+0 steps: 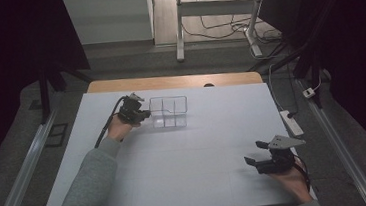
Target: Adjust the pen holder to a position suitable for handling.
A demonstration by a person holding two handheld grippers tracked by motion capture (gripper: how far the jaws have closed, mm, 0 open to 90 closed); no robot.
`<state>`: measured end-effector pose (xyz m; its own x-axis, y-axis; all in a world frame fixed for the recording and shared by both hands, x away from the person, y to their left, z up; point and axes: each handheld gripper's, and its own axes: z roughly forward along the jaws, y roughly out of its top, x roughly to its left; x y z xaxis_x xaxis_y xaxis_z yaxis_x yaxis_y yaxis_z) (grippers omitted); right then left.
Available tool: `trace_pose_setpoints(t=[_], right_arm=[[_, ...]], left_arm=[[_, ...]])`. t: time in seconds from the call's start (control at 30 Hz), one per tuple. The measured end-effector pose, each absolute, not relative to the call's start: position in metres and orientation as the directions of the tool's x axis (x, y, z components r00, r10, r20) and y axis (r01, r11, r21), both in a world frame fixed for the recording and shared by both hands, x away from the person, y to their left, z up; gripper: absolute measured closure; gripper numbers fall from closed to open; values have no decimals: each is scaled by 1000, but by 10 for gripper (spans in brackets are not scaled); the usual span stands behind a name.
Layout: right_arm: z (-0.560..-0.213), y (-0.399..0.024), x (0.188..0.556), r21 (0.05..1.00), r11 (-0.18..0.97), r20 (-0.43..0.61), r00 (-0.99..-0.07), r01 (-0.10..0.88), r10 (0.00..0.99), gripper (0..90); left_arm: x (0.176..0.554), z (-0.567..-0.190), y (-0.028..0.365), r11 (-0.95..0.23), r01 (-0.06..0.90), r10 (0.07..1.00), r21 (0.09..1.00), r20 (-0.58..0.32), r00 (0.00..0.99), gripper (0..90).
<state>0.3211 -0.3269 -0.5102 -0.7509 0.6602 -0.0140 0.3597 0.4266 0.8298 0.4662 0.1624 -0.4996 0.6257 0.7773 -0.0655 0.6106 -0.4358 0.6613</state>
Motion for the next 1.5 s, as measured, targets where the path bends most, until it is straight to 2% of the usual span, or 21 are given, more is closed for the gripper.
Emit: trace_pose_setpoints(t=[0.53, 1.23, 1.37, 1.5], right_arm=[[-511, -326, 321, 826, 432, -15, -752, 361, 658, 202], [-511, -327, 321, 822, 435, -12, -753, 367, 658, 202], [-511, -327, 320, 820, 439, -13, -754, 367, 656, 202], [-511, -326, 320, 822, 436, -13, -754, 366, 657, 202]], left_arm=[[472, -498, 139, -456, 602, 765, 656, -56, 641, 889], [462, -488, 142, -472, 583, 754, 661, -39, 655, 876], [452, -484, 148, -468, 578, 751, 668, -44, 659, 822], [441, -480, 154, -469, 573, 757, 672, -28, 653, 670]])
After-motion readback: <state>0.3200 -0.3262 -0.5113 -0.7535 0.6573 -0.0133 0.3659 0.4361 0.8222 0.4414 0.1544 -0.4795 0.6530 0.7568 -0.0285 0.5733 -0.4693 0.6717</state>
